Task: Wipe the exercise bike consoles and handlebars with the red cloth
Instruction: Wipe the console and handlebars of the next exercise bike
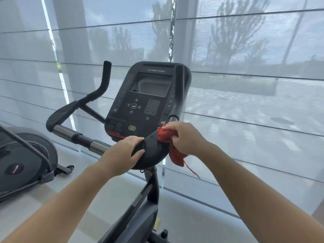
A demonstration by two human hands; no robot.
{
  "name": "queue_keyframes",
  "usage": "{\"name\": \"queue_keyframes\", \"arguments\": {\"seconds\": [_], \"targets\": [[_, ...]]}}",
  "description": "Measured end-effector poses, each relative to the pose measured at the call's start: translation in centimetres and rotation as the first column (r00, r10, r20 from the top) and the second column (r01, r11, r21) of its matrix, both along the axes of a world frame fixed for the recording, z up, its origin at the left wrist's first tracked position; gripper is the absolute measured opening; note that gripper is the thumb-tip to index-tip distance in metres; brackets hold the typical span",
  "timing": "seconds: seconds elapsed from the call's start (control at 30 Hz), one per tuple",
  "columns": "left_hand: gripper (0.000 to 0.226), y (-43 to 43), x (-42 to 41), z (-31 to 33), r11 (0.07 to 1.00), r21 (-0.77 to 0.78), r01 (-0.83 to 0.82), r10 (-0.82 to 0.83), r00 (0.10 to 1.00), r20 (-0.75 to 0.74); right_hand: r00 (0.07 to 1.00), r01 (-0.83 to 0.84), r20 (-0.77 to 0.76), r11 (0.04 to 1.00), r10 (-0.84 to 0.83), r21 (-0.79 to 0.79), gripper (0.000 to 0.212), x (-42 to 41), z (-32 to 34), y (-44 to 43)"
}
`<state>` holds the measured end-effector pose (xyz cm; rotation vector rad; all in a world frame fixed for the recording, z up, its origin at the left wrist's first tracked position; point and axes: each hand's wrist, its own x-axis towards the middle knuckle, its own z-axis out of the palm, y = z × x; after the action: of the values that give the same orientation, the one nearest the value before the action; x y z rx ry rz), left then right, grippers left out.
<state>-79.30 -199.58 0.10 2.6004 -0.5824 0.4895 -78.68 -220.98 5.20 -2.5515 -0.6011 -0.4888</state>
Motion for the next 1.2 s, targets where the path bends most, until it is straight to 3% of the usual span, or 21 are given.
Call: {"name": "queue_keyframes", "arguments": {"seconds": [0.17,0.37,0.53,0.67,0.9,1.03,1.2], "targets": [[0.049,0.7,-2.0,-0.7,0.999,0.034,0.013,-0.012,1.000,-0.026,0.997,0.060,0.059,0.993,-0.054,-0.098,0.045,-2.4,-1.7,2.4],[0.050,1.9,-1.7,-0.6,0.996,0.050,0.073,-0.072,0.997,-0.031,0.995,0.087,0.048,0.996,-0.087,0.010,0.044,-3.3,-1.6,3.5],[0.045,3.3,0.0,0.8,0.992,0.025,0.124,-0.124,0.992,0.012,0.977,0.202,0.052,0.976,-0.206,0.075,0.040,-1.6,-1.0,5.1],[0.048,4.0,1.8,2.2,0.989,0.034,0.143,-0.144,0.989,0.033,0.966,0.251,0.057,0.968,-0.251,0.010,0.038,-0.7,0.3,6.3],[0.048,2.9,3.8,2.3,0.962,0.041,0.270,-0.272,0.962,0.036,0.985,0.165,-0.020,0.975,-0.169,-0.147,0.046,-2.3,-0.1,5.8],[0.046,2.4,4.3,2.5,0.935,0.013,0.354,-0.355,0.935,0.027,0.981,0.190,-0.036,0.981,-0.189,0.025,0.036,-2.3,0.5,5.3],[0.048,2.3,4.4,3.3,0.900,-0.014,0.437,-0.435,0.899,0.054,0.918,0.384,-0.015,0.881,-0.396,0.276,0.021,-2.9,1.3,4.1]]}}
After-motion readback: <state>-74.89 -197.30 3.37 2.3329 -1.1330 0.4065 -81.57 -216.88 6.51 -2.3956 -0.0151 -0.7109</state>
